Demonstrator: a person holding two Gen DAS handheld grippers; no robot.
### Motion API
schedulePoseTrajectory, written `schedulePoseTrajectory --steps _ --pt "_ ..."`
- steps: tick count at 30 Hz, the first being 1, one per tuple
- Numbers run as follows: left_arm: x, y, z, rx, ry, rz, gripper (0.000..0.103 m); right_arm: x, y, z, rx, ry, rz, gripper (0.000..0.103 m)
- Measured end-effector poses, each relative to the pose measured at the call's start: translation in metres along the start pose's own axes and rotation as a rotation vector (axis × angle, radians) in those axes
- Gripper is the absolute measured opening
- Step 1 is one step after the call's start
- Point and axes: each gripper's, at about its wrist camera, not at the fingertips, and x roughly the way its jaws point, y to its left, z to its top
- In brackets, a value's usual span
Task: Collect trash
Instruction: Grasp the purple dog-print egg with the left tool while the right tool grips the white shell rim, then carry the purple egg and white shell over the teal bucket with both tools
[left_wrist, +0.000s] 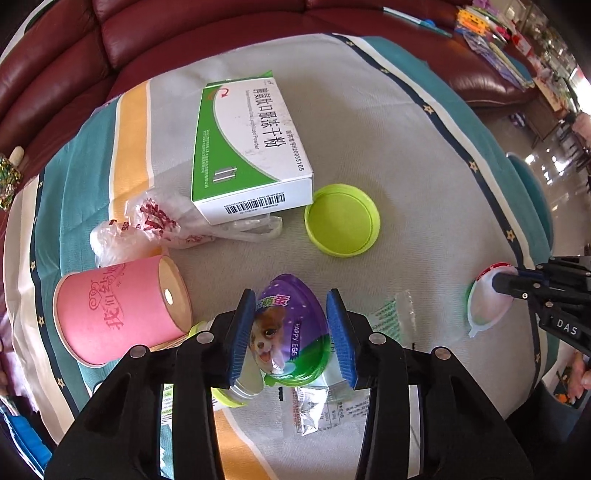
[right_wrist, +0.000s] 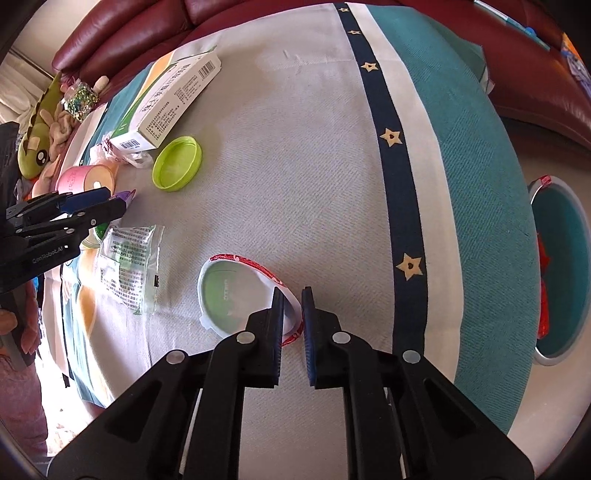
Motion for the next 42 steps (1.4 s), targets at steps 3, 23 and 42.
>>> schedulePoseTrajectory --steps 3,23,42 --pt "0.005 -0.002 -0.004 0.005 0.012 -0.005 0.047 -0.001 -0.003 0.0 0.011 -0.001 0.017 0.01" --pt "-0.002 -0.071 -0.028 0.048 0.002 -0.146 0.059 -0.025 -0.041 -0.013 0.09 -0.079 0.033 0.01" --pt "-0.007 -0.059 -0.06 -0.011 -0.014 -0.072 0.05 0.001 -0.006 0.002 -0.022 -0.069 0.047 0.036"
